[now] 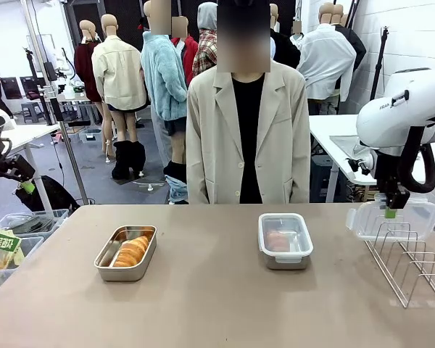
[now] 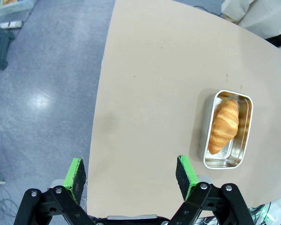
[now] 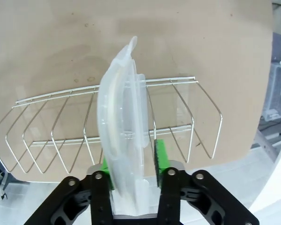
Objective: Place the bread in airtight containers.
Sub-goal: Pick up one Airtight Container lid and hand it to the human.
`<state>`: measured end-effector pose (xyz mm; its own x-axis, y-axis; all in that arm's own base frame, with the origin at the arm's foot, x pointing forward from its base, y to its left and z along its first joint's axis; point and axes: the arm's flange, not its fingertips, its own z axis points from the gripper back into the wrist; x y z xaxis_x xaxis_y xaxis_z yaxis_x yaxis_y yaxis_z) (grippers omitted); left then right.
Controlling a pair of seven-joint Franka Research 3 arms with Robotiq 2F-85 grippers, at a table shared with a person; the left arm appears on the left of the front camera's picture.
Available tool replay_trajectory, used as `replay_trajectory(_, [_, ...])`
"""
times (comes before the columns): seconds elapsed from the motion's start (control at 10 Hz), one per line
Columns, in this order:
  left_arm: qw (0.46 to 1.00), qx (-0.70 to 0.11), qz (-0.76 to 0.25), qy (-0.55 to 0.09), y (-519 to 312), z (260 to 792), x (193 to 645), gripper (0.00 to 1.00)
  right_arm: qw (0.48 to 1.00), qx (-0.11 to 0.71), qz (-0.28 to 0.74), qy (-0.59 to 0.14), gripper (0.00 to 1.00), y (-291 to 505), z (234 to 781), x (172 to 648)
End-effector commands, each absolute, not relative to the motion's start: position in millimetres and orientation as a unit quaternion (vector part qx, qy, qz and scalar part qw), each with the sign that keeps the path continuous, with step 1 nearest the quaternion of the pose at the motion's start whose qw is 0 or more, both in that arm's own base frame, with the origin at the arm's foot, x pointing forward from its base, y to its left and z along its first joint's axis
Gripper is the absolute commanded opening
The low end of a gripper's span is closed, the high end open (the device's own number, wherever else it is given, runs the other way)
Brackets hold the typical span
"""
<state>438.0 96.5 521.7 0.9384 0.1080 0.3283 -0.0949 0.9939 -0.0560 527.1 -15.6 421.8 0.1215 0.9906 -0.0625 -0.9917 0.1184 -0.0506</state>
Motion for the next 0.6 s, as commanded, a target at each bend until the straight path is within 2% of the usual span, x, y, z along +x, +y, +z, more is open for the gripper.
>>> replay_trajectory(0.0, [0.984, -0.016, 0.053, -0.168, 98.4, 522.9, 437.7, 1.0, 0.748, -0.052, 0.662, 0.003, 0.0, -16.2, 422.4, 526.9])
replay_trajectory(0.5, [0.984, -0.016, 0.053, -0.168, 98.4, 522.9, 437.7, 1.0, 0.747, -0.067, 0.661, -0.01, 0.0, -13.4, 430.2, 515.6])
